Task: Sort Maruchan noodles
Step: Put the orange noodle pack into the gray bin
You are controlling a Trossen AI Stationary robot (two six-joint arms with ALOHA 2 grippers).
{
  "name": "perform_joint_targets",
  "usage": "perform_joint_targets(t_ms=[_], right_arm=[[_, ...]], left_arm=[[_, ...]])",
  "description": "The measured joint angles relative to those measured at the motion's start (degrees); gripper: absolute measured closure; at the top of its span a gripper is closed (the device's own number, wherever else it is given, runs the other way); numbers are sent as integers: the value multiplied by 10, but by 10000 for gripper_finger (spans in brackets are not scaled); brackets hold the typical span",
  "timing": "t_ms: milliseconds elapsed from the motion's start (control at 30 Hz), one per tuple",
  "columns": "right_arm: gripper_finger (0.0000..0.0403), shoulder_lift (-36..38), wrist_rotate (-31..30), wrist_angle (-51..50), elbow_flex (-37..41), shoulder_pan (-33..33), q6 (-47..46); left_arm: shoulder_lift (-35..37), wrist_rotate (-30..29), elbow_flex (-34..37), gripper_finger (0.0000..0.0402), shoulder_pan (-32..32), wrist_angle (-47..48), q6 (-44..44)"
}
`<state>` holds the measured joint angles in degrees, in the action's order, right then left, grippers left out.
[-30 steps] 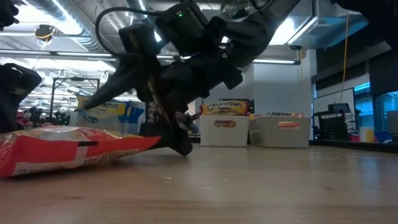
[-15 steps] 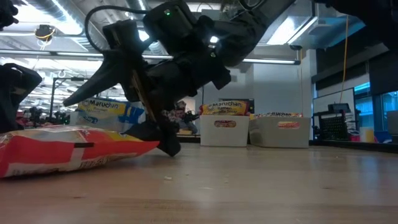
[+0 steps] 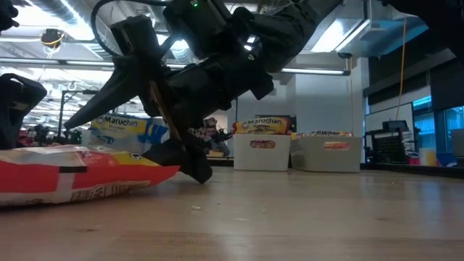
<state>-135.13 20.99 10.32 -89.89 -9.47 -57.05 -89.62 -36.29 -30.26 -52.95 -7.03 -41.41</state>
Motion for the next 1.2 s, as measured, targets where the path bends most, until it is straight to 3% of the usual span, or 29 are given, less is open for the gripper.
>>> perform_joint_targets(t_ms=[767, 1000, 1200], right_arm=[[311, -2, -36, 27, 1, -6, 8], [328, -1, -26, 33, 0, -8, 22], [329, 16, -12, 11, 2, -9, 48]], left_arm=[[0, 0, 0, 214, -1, -10, 13], [32, 11, -19, 214, -2, 0, 65], [110, 54, -27, 214, -10, 61, 40]])
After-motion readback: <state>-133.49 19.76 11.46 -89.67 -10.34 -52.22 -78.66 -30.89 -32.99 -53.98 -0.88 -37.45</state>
